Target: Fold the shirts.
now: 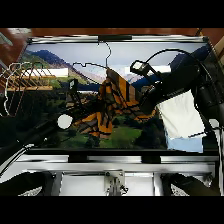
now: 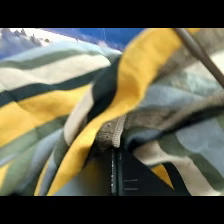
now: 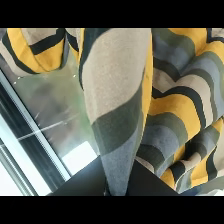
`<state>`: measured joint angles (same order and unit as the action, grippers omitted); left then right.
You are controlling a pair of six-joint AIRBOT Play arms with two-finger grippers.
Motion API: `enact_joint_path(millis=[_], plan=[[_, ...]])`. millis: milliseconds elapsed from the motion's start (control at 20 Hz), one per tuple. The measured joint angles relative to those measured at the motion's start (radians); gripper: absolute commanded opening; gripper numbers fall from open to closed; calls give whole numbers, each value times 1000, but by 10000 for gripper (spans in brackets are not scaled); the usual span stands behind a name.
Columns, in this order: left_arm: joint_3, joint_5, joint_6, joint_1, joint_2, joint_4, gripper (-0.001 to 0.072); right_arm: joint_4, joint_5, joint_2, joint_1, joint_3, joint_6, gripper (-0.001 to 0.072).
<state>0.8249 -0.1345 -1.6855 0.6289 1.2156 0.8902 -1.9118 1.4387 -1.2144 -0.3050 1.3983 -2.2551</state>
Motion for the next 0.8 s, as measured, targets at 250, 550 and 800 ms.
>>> enact_joint_path(millis=[250,550,800], plan=[[0,-114,102,-89,-63,-5,38,3,0,0,0,0,3,52],[2,-229,180,-267,-193,-7,38,-3,1,0,0,0,4,52],[32,-286,203,-422,-221,-8,38,-21,1,2,0,0,-1,51]])
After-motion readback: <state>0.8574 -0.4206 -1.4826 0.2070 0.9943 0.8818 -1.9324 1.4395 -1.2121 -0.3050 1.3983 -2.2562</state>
